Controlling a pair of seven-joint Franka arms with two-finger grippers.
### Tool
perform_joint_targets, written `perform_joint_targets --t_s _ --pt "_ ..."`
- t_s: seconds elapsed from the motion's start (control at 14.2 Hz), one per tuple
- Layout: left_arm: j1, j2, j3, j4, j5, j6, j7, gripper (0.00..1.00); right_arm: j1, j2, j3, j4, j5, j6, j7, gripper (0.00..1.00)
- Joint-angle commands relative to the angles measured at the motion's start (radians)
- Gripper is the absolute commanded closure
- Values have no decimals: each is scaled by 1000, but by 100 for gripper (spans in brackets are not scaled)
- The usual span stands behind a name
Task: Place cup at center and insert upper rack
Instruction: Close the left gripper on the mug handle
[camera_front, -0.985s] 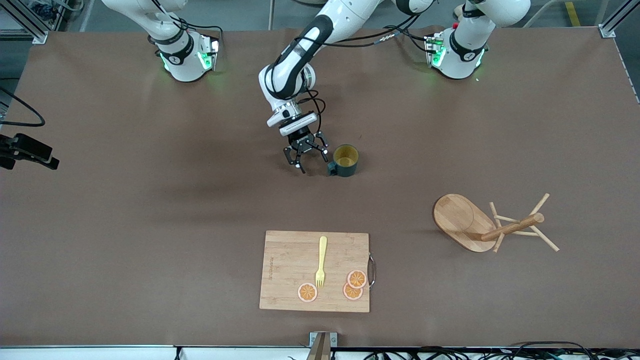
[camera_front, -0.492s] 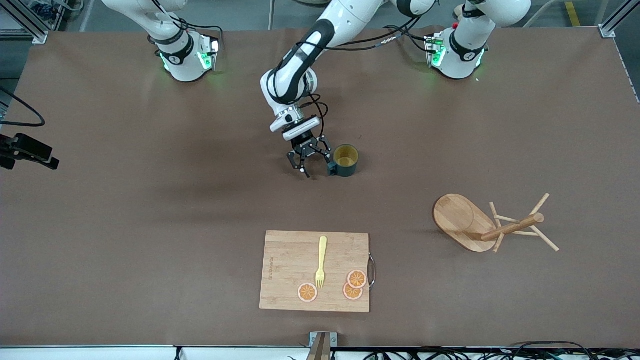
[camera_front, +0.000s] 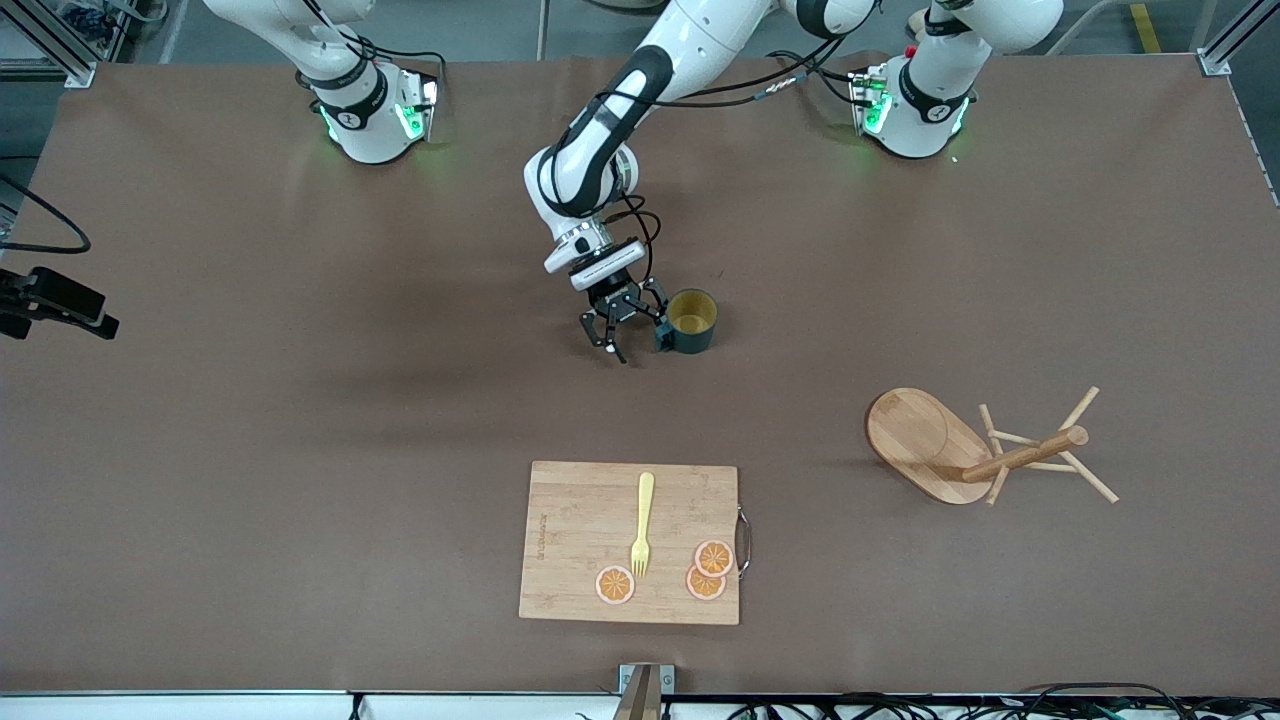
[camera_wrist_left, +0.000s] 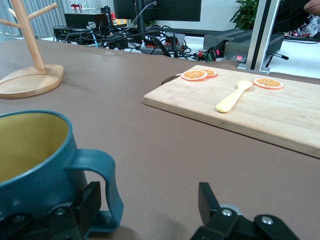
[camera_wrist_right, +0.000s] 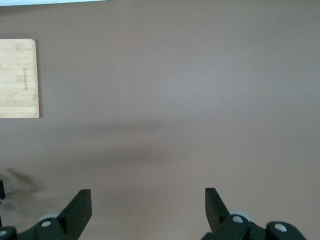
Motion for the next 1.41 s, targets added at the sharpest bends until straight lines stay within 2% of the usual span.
perform_joint_targets --t_s 0.0,0.7,0.98,1.06,1.34 --pt "2 15 6 25 24 -1 14 13 3 -36 -5 -40 13 6 -2 0" --pt "30 20 5 23 43 37 9 14 3 -36 -5 -40 13 5 -2 0" --pt "44 21 3 25 35 38 -3 17 3 -35 -5 -40 13 5 -2 0" --pt "51 21 3 25 34 38 -12 20 3 -35 -5 -40 13 5 -4 0" --pt "63 20 0 26 29 38 -34 44 3 -35 -5 -46 13 5 -4 0"
